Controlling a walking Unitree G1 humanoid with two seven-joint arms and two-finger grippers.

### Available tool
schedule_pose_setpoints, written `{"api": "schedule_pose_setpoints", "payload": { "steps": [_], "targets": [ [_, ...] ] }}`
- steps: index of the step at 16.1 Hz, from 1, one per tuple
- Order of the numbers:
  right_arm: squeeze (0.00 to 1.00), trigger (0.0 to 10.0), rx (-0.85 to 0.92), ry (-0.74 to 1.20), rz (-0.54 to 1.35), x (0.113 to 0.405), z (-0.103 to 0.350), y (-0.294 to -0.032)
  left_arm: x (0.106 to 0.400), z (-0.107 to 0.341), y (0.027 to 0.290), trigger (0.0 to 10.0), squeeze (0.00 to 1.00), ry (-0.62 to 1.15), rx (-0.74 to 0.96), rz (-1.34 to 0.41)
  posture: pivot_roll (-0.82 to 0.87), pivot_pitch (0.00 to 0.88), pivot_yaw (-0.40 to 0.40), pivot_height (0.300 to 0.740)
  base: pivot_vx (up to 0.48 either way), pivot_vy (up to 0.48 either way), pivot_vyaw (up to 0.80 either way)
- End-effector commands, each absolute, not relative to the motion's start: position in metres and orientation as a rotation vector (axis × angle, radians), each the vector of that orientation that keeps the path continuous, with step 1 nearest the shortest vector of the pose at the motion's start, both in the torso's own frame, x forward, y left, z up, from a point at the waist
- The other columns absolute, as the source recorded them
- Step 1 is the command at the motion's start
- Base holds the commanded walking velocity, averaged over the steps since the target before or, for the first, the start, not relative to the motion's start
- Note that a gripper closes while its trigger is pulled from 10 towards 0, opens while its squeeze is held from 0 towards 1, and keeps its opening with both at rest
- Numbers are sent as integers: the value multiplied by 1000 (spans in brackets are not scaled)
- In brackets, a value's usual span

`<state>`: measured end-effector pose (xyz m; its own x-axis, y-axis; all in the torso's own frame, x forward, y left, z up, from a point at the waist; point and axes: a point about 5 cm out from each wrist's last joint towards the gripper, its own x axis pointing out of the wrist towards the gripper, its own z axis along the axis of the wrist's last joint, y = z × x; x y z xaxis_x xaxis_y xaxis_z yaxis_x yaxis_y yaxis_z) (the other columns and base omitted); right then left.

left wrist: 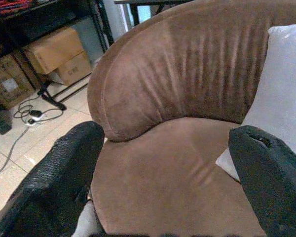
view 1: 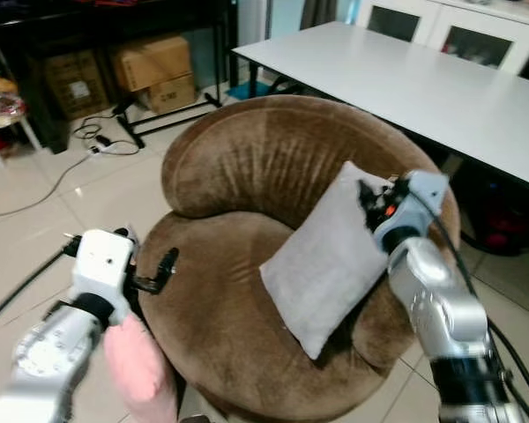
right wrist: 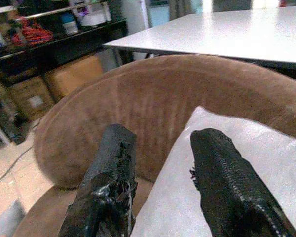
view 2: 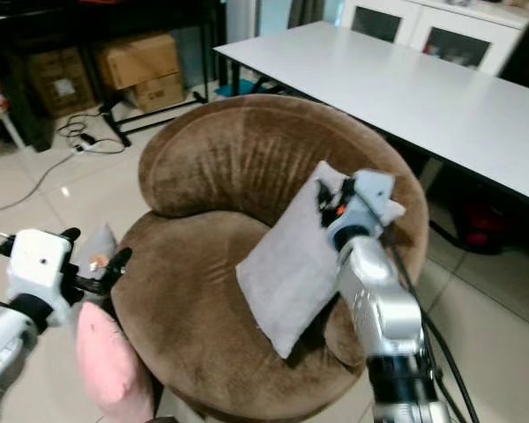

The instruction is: Move the pillow to the sofa from floor

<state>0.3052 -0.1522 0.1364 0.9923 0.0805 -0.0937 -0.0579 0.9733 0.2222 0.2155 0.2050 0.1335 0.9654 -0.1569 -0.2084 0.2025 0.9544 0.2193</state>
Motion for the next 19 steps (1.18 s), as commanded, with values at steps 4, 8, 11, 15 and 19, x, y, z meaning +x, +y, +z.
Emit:
{"api": "schedule_pose_setpoints", "payload": {
  "steps": [4, 8, 11, 15, 19],
  "targets": [
    [0, 10000, 195, 186, 145, 294, 130, -139, 208, 122, 200, 10000, 0, 190, 248, -42, 62, 0, -59, 740, 0, 0, 0],
    [0, 10000, 140, 215, 178, 291, 125, -137, 209, 125, 201, 10000, 0, 167, 238, 2, 62, 0, -65, 740, -60, 0, 0],
    [0, 10000, 143, 225, 196, 290, 125, -132, 208, 128, 203, 10000, 0, 162, 235, 25, 73, 0, -67, 740, -251, 0, 0],
    [0, 10000, 146, 228, 203, 291, 126, -130, 209, 128, 202, 10000, 0, 160, 237, 28, 73, 0, -68, 740, -252, 0, 0],
    [0, 10000, 34, 212, 234, 294, 128, -130, 211, 130, 205, 10000, 0, 126, 262, 64, 83, 0, -84, 740, -61, 0, 0]
  ]
}}
